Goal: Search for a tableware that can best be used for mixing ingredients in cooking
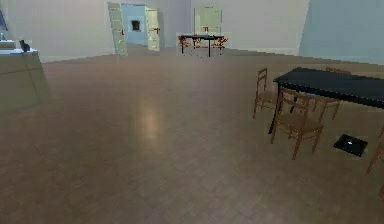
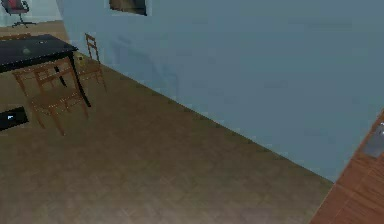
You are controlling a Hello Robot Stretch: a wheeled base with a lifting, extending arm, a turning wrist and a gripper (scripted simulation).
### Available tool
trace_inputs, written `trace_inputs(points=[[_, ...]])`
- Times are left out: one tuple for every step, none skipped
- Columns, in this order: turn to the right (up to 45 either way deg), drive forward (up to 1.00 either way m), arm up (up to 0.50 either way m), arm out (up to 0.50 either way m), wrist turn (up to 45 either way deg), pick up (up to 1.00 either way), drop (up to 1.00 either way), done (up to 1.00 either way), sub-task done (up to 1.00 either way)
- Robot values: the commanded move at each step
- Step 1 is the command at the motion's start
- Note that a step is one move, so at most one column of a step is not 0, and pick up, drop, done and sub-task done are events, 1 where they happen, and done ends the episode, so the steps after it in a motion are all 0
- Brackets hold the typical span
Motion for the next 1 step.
trace_inputs(points=[[0.0, 0.7, 0.0, 0.0, 0.0, 0.0, 0.0, 0.0, 0.0]])
